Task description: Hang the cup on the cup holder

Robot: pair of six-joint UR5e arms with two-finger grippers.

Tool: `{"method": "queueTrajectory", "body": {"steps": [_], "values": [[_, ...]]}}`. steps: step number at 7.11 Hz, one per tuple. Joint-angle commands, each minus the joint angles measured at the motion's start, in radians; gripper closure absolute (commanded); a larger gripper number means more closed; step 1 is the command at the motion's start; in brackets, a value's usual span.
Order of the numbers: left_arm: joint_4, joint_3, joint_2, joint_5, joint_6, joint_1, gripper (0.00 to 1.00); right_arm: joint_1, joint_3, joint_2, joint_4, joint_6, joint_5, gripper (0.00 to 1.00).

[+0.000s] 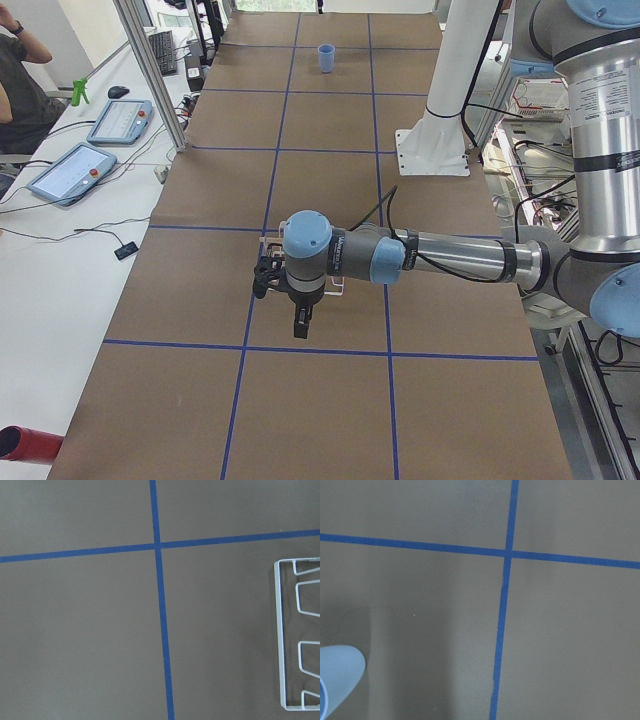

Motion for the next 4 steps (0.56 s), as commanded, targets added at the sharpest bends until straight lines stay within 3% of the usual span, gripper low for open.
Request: {"method": "queueTrajectory", "body": {"steps": [1,4], "values": [[0.007,0.009,0.003,0.008,-0.006,0.002,0.02,-0.001,0.001,0.000,0.000,0.000,0.000,0.00],[0.002,0.008,0.004,0.008,0.002,0.002,0.02,-0.009,0.006,0.000,0.000,0.003,0.000,0.00]]}}
